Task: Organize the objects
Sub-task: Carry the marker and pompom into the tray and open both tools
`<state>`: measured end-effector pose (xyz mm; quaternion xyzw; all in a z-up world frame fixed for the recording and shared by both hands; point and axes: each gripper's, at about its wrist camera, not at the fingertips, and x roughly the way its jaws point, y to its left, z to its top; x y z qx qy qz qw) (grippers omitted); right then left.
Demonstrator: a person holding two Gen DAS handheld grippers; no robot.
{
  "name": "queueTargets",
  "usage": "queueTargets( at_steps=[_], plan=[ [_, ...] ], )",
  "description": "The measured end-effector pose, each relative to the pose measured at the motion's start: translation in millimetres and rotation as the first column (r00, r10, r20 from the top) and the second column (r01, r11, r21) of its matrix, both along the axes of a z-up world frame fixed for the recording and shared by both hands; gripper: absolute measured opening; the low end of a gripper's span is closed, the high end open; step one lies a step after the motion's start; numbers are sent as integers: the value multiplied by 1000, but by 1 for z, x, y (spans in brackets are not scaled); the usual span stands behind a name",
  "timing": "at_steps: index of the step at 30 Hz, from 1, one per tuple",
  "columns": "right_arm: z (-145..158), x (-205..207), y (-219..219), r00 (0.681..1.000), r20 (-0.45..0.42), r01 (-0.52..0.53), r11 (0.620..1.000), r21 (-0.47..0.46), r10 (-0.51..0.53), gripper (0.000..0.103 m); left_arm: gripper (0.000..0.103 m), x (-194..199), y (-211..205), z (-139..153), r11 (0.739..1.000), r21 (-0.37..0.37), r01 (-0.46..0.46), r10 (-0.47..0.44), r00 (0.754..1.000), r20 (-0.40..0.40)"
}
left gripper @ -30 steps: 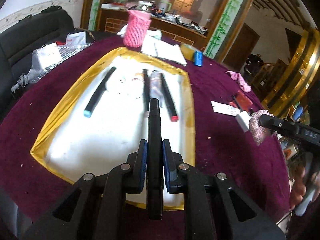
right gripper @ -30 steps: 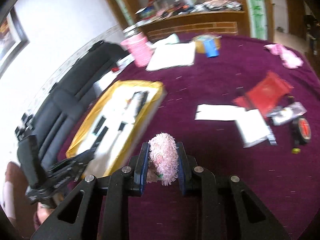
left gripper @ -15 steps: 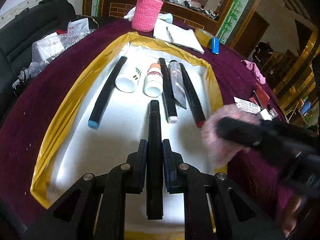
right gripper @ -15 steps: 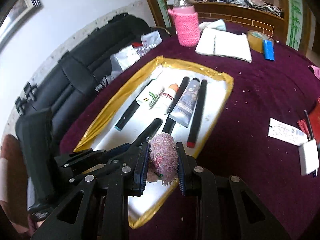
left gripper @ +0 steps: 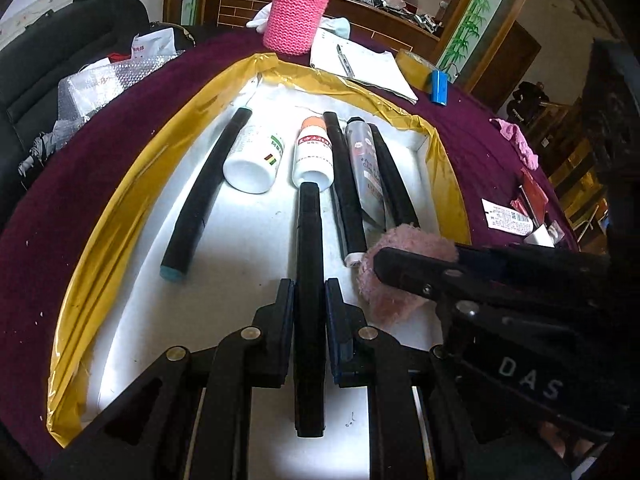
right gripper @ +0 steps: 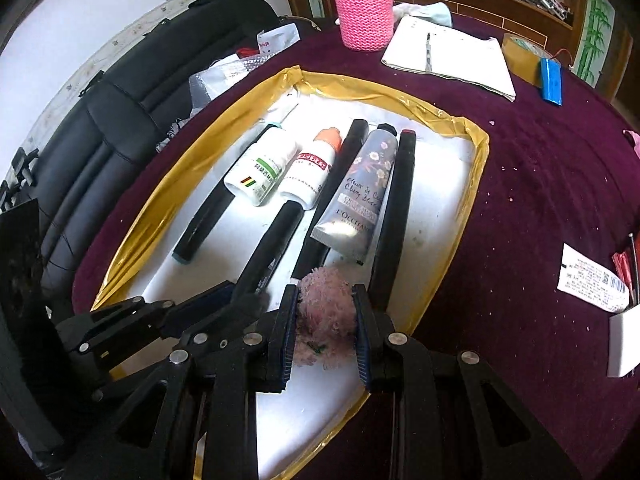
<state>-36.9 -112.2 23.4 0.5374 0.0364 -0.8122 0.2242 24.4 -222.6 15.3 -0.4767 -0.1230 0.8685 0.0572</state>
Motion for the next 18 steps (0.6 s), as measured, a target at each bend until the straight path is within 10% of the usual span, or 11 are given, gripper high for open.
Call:
queueTargets(
  at_steps=[7, 18],
  plan=[
    [-1, -3, -4, 1000, -11, 11, 1000, 16, -11, 26, 14, 4, -1, 4, 1000, 28, -3, 4, 1000, -6],
    [38, 17, 14, 991, -130, 12, 994, -105, -26, 56, 52, 20, 5, 24, 997, 72, -4, 4, 1000, -10]
  ],
)
